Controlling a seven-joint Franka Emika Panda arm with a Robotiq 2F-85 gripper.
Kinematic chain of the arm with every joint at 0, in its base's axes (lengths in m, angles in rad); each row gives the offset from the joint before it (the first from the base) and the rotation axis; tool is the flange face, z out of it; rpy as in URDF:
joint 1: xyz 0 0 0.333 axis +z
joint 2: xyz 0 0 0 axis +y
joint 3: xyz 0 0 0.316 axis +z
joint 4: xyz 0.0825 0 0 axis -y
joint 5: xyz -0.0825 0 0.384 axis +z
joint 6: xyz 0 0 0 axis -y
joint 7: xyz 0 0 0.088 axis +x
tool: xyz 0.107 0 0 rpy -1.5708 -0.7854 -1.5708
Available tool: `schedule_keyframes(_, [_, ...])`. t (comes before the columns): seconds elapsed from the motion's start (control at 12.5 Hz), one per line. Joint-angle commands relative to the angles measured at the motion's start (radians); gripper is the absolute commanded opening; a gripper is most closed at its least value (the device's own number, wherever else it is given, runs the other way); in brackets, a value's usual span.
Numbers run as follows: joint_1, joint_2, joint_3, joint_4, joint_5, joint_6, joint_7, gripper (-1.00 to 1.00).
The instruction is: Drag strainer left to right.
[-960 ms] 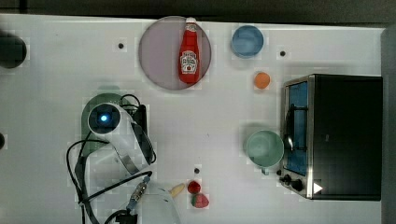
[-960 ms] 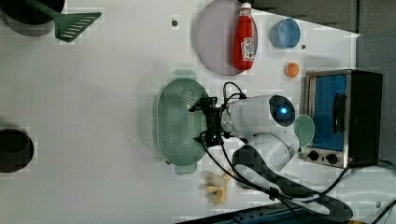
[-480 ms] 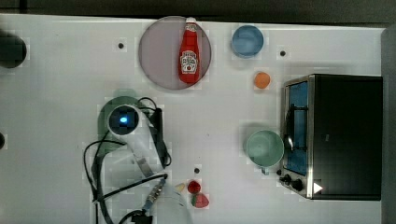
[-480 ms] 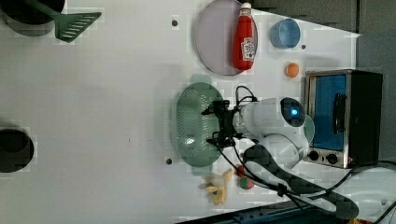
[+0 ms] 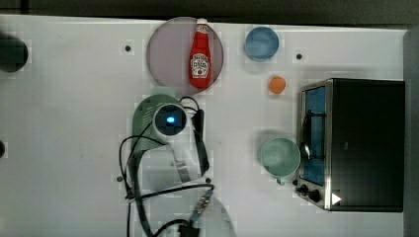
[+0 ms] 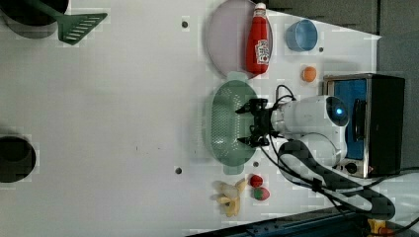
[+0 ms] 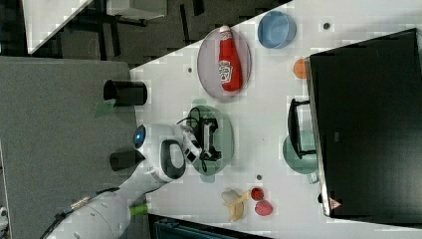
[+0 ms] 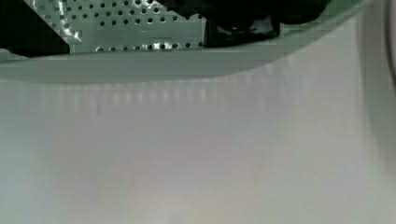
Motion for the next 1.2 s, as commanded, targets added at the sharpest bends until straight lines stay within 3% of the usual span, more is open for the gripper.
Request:
schedule_keyframes(0.08, [-0.036,-0.026,-0.011,-0.022,-0.003,-0.015,-0.076,1.00])
schedule_keyframes(1.2, [-0.048,-0.036,-0.258,-0.022,-0.003,-0.003,-0.354,1.00])
